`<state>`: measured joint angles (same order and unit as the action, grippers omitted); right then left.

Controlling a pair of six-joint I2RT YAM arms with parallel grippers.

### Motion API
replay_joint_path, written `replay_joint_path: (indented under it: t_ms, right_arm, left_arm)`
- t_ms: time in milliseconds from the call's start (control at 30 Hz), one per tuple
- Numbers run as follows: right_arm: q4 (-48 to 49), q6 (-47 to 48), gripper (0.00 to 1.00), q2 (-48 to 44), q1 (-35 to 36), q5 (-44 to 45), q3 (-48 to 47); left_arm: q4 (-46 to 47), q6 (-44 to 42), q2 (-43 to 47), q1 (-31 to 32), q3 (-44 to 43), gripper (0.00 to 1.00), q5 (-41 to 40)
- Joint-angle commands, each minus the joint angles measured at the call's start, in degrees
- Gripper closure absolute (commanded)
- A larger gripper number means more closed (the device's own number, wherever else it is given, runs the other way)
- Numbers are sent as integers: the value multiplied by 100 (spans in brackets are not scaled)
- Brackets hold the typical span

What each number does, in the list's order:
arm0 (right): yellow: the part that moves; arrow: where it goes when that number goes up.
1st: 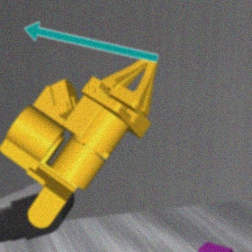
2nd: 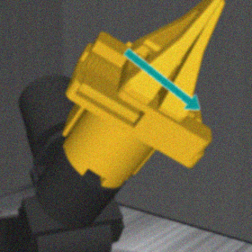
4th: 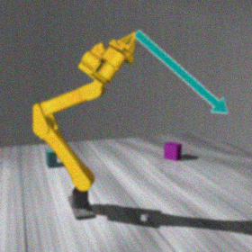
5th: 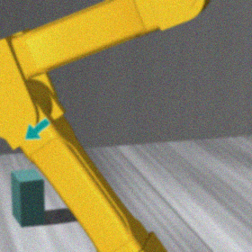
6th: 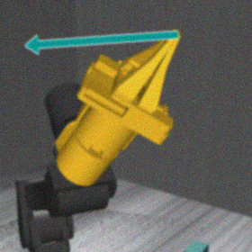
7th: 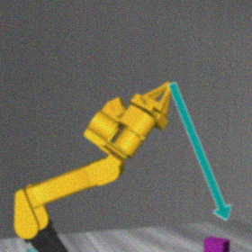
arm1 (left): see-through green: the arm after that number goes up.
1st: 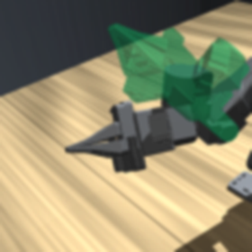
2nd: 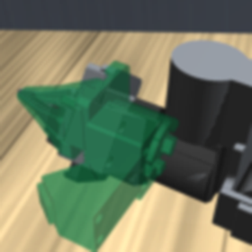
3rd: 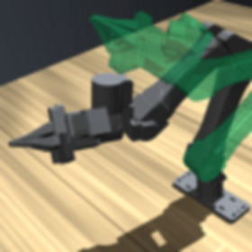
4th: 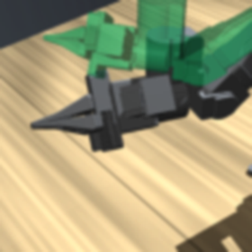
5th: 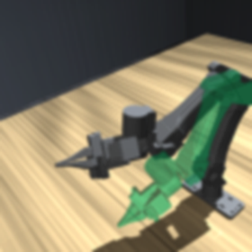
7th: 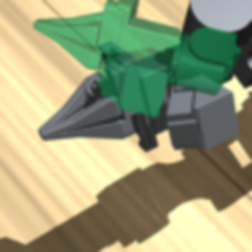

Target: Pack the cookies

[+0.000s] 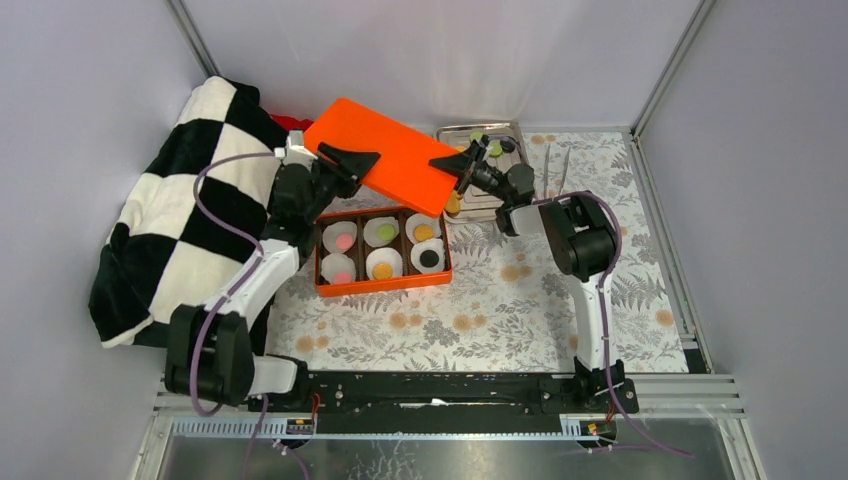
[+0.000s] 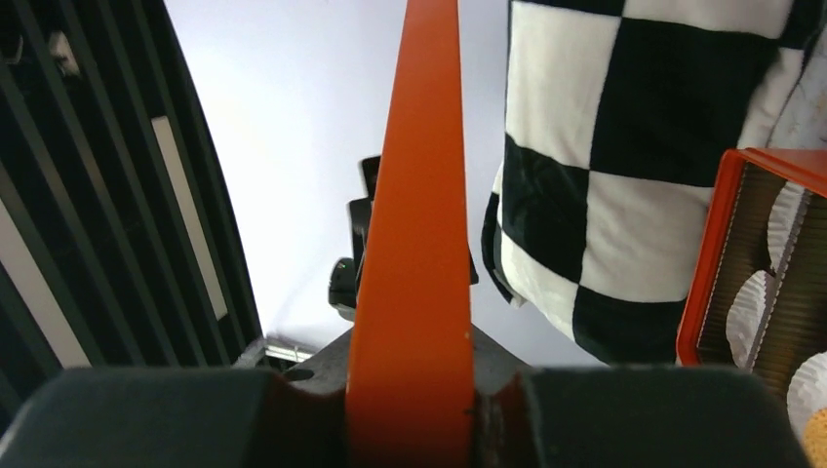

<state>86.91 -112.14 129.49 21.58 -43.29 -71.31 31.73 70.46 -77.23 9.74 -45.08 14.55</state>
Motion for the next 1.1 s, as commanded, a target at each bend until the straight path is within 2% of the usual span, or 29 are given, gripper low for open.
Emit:
replay_joint_path:
  t_ms: [0,100,200,233,367,467,567,667,733,833,967,1067]
  right_arm:
    - [-219,-4,100,-196,-244,-677,-803]
    - [-509,20,100,-83,-423,-723,-1262]
    - [-493,-169,100,132,-569,-619,-1744]
    - [-537,-205,100,192,-623,-593,-1886]
    - [-1197,52,100,373,-817,-696,-2465]
    - [-1876,481,100,399,-865,-988,-2607]
    - [-2447,986,100,237,-877,-1303,-2285]
    - [-3234,1806,100,-40,-876,-1686,-1761]
    - [-3249,2028,100,-146,-862,-2021,-1472]
    - [-2497,1612,100,-44,-764,-2614,-1373]
    - [-679,135,100,371,-544,-2965,-1562]
    - [-254,-116,100,572,-345,-3183,-1849]
  left_arm:
    - [-3298,-2398,397,292,-928,41,855]
    - [-3979,-2856,598,311,-908,40,1032]
    - [-4076,-2910,960,327,-557,43,1082]
    - [-4141,-2925,1061,327,-513,50,1071]
    - [-4553,-3018,1439,336,-674,89,894]
    - [-5009,-3144,1635,336,-1095,100,455]
    - [-5506,-3334,1614,336,-1751,100,-504]
    - [-6075,-3507,1258,336,-2508,100,-2066]
    - [-6349,-3584,897,334,-2895,100,-2777]
    - [-6489,-3507,503,290,-3036,100,-3128]
    - [-6234,-3052,548,301,-2405,100,-3171]
    - [-6017,-2998,721,304,-1993,100,-3224]
